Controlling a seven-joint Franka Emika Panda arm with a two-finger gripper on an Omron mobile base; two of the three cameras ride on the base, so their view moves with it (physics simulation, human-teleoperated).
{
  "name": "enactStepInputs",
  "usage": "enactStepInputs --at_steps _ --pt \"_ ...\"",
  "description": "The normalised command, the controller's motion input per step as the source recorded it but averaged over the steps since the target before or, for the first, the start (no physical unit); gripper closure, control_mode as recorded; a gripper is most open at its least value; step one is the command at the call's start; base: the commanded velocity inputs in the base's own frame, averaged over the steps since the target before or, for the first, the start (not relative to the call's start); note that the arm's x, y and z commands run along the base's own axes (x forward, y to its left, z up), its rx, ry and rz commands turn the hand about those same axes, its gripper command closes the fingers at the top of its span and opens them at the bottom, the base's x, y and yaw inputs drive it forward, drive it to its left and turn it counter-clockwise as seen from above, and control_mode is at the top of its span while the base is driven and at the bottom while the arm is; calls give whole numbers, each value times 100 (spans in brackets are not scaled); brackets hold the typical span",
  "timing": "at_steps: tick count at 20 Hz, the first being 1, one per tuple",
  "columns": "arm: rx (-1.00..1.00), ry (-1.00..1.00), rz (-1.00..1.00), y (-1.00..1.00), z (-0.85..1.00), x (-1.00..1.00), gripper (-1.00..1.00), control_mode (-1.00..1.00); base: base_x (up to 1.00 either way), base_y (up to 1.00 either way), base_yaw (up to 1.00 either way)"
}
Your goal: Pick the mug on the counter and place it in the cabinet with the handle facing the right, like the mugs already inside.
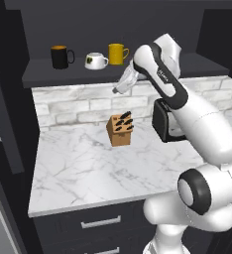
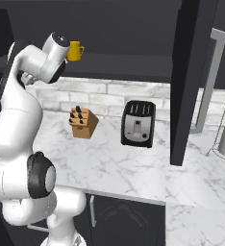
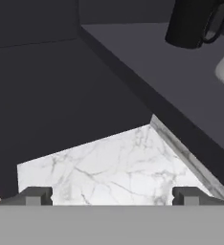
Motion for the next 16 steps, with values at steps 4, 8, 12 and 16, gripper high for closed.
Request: enactStepInputs --at_steps 4,8,12,16 --pt "-1 -2 0 0 -49 -73 -100 -100 0 0 0" --pt "-5 0 0 0 -64 -58 -100 -100 0 0 0" --pt "-8 0 0 0 -71 -43 -100 -100 0 0 0" --pt "-8 0 0 0 -74 -29 -100 -100 0 0 0"
